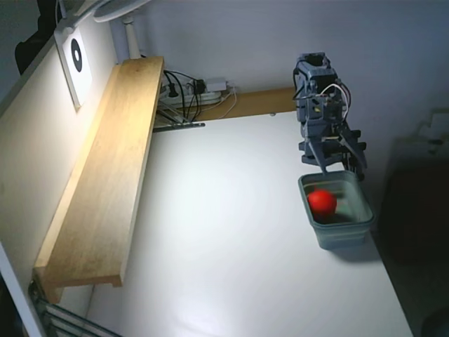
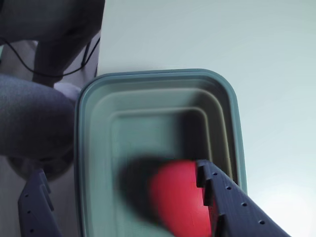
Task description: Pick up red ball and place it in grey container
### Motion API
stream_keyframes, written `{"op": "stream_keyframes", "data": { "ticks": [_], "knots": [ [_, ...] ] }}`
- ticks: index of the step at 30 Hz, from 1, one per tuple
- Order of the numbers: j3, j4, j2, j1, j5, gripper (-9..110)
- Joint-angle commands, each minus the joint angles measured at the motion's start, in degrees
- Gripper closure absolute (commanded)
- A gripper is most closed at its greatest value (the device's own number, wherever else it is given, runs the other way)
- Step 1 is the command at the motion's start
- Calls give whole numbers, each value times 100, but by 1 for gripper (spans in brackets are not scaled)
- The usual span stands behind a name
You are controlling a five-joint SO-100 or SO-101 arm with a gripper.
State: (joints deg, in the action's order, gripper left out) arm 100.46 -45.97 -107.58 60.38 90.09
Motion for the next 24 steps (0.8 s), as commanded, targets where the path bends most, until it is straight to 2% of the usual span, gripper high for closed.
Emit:
{"op": "stream_keyframes", "data": {
  "ticks": [1,13,24],
  "knots": [
    [-270,3,-85,67,-9,63],
    [-302,-76,-101,-65,-9,64],
    [-493,-545,-195,-855,-9,68]
  ]
}}
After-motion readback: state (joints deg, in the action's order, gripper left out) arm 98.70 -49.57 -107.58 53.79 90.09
